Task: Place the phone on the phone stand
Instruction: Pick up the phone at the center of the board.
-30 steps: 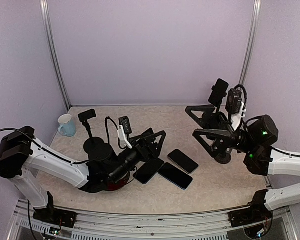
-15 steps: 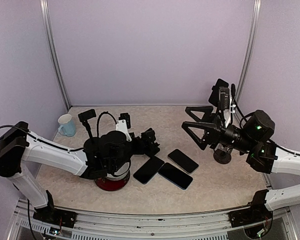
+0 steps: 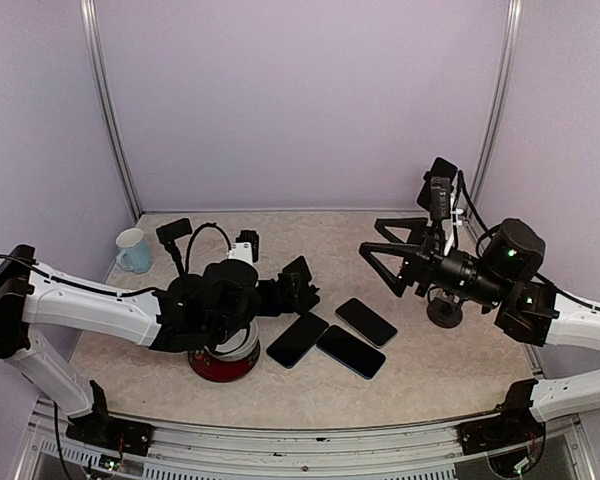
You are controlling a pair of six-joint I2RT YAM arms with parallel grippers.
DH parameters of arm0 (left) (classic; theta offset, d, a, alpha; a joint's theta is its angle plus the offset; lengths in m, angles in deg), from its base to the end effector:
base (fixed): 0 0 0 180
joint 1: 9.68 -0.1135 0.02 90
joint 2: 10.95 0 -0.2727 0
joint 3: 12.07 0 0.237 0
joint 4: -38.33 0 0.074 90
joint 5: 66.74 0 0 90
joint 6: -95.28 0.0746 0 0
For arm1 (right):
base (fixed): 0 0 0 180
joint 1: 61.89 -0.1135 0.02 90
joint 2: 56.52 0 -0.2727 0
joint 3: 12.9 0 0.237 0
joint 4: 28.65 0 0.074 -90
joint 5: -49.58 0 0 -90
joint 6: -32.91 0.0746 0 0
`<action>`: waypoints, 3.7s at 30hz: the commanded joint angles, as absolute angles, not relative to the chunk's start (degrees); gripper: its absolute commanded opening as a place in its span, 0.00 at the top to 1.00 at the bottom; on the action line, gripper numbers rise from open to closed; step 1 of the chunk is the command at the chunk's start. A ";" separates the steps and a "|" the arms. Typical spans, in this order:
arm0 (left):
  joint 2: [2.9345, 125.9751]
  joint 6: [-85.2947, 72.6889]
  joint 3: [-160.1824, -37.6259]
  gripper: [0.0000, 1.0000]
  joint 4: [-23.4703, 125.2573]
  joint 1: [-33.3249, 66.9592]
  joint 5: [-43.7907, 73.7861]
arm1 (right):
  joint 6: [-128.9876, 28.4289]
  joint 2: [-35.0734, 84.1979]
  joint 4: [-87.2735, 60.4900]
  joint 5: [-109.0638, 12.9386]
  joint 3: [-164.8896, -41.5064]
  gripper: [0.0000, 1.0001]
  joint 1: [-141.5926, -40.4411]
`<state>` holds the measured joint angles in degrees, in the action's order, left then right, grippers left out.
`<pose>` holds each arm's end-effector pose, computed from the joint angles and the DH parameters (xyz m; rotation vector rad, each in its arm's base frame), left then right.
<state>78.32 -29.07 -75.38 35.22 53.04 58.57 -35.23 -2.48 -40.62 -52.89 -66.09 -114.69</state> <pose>0.2005 -0.2948 0.2301 0.0760 1.9288 -0.5414 0.1328 0.2016 0.3590 -0.5855 1.3769 1.2222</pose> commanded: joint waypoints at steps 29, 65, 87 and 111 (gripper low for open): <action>66.29 -26.46 -70.47 0.01 46.36 56.41 63.41 | -38.74 13.23 1.91 -34.99 -79.03 0.00 -115.40; 55.18 -31.77 -61.09 0.01 46.84 60.75 64.76 | -50.29 47.30 11.50 -35.96 -92.09 0.00 -105.92; 58.97 -30.59 -62.10 0.01 45.34 61.03 65.50 | -51.10 49.92 7.94 -40.79 -90.41 0.05 -100.47; 59.90 -31.20 -59.50 0.01 41.76 58.93 61.39 | -51.83 52.70 5.39 -40.79 -89.40 0.60 -103.20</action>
<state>60.36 -30.93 -60.51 42.67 59.13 62.24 -51.95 50.53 5.65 -40.02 -91.03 -102.12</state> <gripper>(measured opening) 0.988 0.707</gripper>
